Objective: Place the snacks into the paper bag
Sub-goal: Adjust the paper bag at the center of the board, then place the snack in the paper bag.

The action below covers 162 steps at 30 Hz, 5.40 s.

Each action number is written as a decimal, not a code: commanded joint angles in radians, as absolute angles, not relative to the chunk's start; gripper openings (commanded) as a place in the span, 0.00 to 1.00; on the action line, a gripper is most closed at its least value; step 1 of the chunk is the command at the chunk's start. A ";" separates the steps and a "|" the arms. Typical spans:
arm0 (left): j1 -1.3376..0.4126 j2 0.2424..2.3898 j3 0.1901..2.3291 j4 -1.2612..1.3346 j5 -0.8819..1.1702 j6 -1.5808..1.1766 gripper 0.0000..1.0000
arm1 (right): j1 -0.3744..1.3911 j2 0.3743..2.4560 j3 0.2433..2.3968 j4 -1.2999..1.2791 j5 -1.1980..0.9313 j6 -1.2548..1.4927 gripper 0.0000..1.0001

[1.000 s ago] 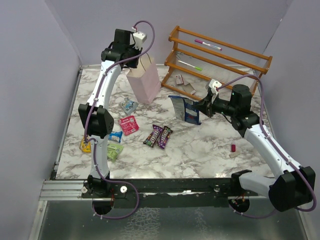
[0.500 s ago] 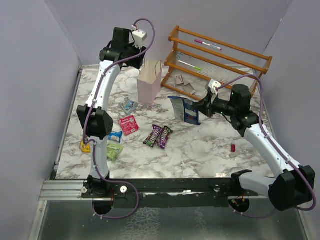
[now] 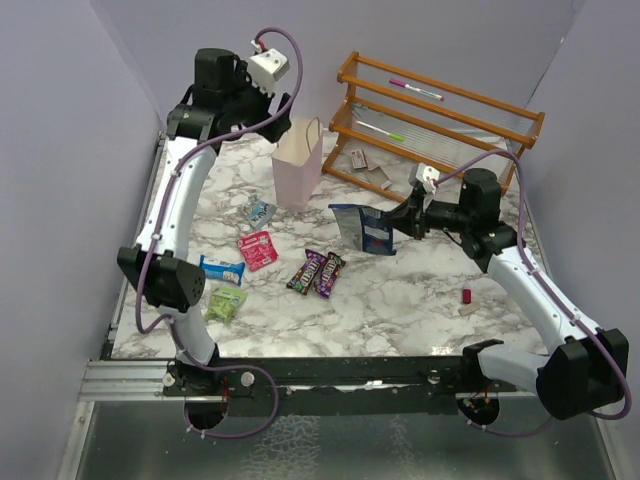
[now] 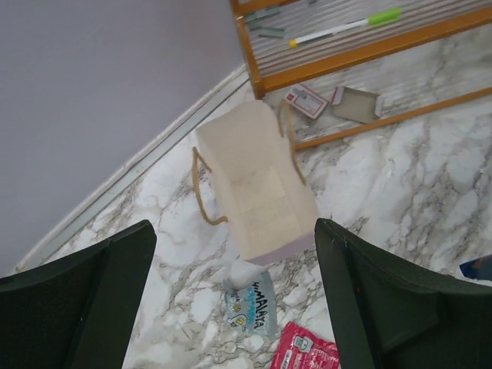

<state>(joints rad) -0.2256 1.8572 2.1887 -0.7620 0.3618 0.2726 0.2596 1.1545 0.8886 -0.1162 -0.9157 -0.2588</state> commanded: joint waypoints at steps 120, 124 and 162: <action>-0.238 1.434 1.837 -0.434 -0.079 -0.205 0.00 | 0.216 1.110 0.865 -0.098 -0.992 -0.276 0.85; -0.238 1.453 1.839 -0.429 -0.141 -0.279 0.00 | 0.216 1.115 0.864 -0.097 -0.992 -0.275 0.85; -0.348 1.468 1.780 -0.451 -0.049 -0.365 0.00 | 0.545 1.858 1.787 -0.096 -0.852 0.042 0.52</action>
<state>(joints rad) -0.3378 1.5055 1.7813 -0.4885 -0.0669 -0.3824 0.5423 1.7794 1.6562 -0.0612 -0.8921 -0.0193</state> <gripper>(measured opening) 0.012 0.560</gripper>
